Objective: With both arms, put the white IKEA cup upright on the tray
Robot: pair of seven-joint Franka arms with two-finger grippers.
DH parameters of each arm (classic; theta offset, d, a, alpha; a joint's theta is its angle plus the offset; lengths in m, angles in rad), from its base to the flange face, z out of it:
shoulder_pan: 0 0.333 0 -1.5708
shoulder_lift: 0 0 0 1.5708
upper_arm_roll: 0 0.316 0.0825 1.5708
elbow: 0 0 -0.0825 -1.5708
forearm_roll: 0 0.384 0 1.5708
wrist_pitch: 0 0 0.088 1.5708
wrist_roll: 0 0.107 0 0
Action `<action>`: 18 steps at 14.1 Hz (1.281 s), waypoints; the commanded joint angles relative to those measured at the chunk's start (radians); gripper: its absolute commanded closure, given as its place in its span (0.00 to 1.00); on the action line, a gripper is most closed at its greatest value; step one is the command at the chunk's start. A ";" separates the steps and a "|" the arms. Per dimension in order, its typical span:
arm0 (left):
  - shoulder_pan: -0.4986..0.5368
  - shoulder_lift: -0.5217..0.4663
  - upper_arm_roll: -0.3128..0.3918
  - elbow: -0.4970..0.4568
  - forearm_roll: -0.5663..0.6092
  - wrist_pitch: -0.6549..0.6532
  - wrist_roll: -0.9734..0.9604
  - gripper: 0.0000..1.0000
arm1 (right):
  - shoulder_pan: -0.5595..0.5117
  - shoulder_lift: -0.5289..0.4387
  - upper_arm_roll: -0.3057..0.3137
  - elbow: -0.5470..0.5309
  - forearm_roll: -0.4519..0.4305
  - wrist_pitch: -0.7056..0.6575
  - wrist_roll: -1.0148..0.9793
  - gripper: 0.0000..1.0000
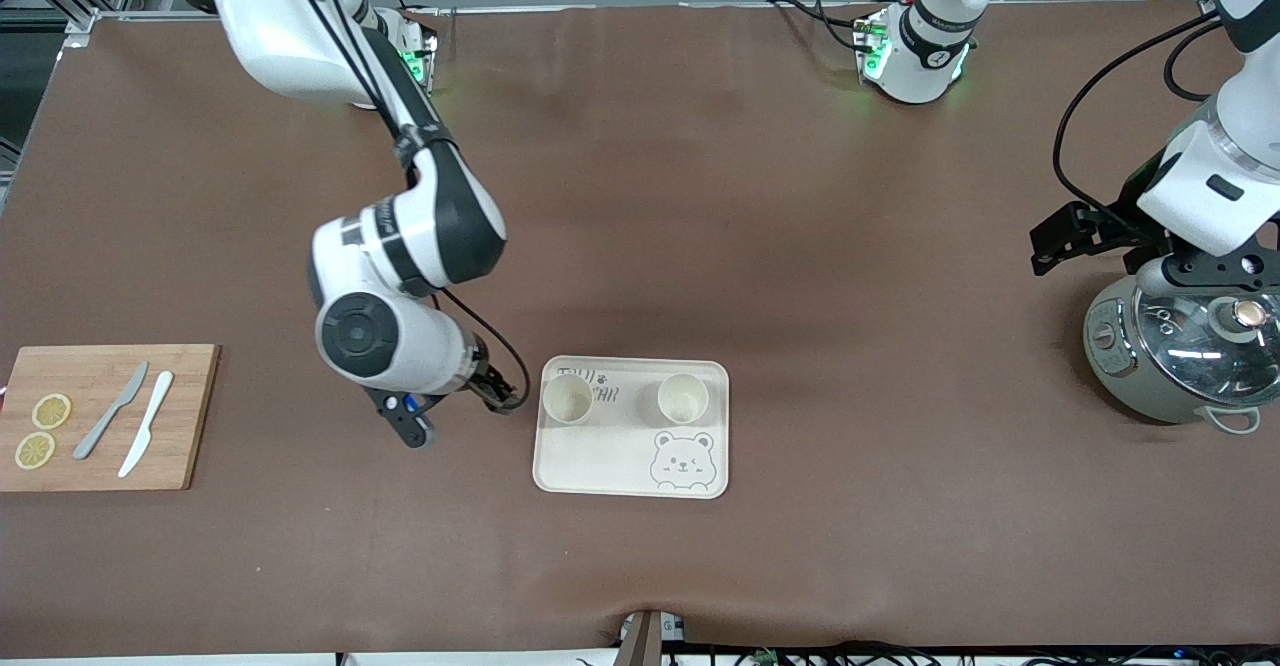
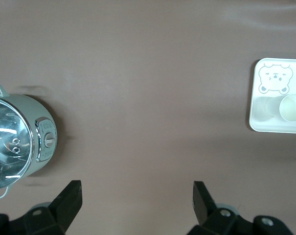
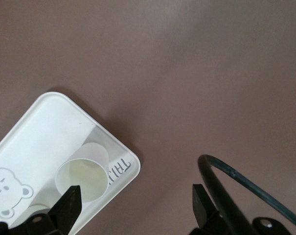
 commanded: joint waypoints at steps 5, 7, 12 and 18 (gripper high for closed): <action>0.004 -0.019 -0.010 -0.016 0.006 -0.008 -0.027 0.00 | -0.126 -0.188 0.000 -0.088 -0.011 -0.100 -0.294 0.00; 0.001 -0.019 -0.011 -0.014 0.008 -0.006 -0.029 0.00 | -0.146 -0.224 0.000 -0.112 -0.068 -0.100 -0.415 0.00; 0.004 -0.028 -0.025 -0.017 0.005 -0.009 -0.029 0.00 | -0.190 -0.265 0.000 -0.125 -0.114 -0.109 -0.633 0.00; 0.002 -0.037 -0.045 -0.016 0.003 -0.021 -0.024 0.00 | -0.288 -0.397 0.001 -0.258 -0.157 -0.111 -0.898 0.00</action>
